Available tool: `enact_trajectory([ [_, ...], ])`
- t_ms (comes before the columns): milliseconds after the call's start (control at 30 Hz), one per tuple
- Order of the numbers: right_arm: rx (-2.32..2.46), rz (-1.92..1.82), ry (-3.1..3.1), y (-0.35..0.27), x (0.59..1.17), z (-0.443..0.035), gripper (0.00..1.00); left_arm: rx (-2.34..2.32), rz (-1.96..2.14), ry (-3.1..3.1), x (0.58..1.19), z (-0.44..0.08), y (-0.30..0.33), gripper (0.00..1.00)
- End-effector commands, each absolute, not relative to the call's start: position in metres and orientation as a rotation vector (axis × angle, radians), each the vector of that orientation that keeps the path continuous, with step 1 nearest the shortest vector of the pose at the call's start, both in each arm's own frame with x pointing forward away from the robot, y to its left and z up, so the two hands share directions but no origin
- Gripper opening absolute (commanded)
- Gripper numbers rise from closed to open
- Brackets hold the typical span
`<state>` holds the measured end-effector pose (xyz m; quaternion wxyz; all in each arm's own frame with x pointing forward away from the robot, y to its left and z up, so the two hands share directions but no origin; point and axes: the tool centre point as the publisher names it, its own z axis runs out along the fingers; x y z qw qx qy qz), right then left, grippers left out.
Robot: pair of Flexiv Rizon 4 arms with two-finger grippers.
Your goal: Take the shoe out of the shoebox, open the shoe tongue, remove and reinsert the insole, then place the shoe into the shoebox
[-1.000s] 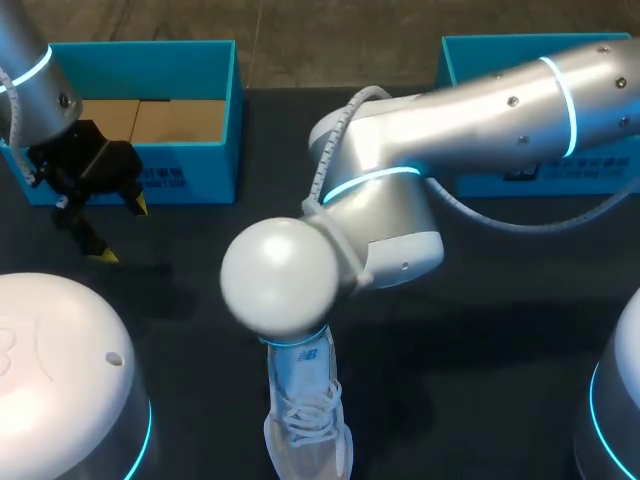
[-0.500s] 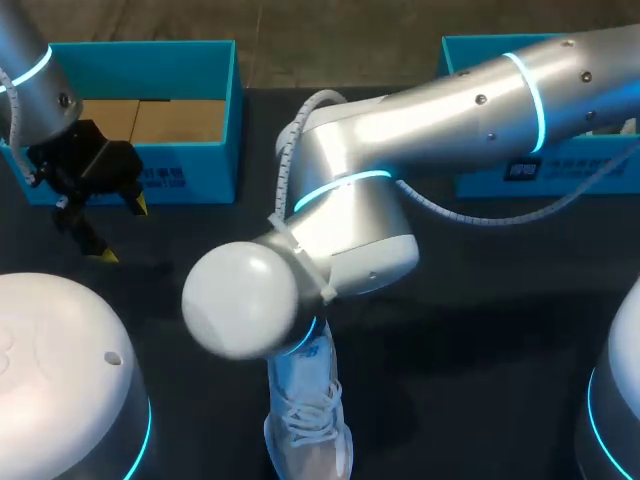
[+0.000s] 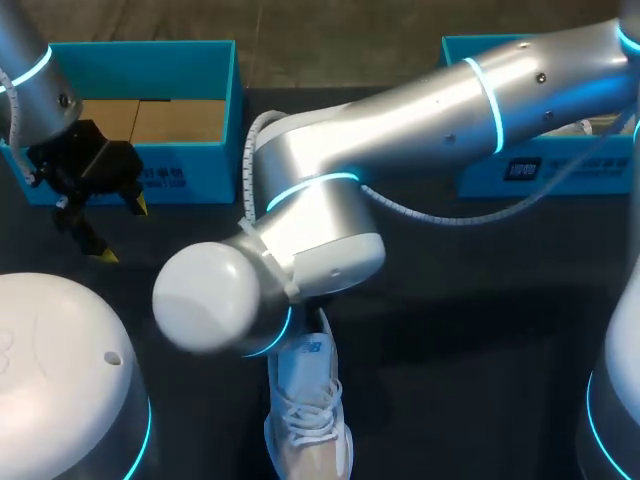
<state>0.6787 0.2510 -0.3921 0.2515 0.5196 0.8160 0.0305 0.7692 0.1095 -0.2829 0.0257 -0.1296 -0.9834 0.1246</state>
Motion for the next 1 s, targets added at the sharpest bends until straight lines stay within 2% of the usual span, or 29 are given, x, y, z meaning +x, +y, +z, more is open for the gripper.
enact_trajectory([
  [33, 1.827, 0.187, 1.741, 0.250, 0.666, -0.380, 0.00, -0.402, 0.383, -3.042, 0.768, -0.283, 0.110, 1.00],
  [367, 1.819, 0.236, 1.742, 0.240, 0.663, -0.355, 0.00, -0.402, 0.383, -3.042, 0.768, -0.283, 0.110, 1.00],
  [1000, 1.998, 0.179, 1.822, 0.235, 0.665, -0.414, 0.00, -0.402, 0.383, -3.042, 0.768, -0.283, 0.110, 1.00],
])
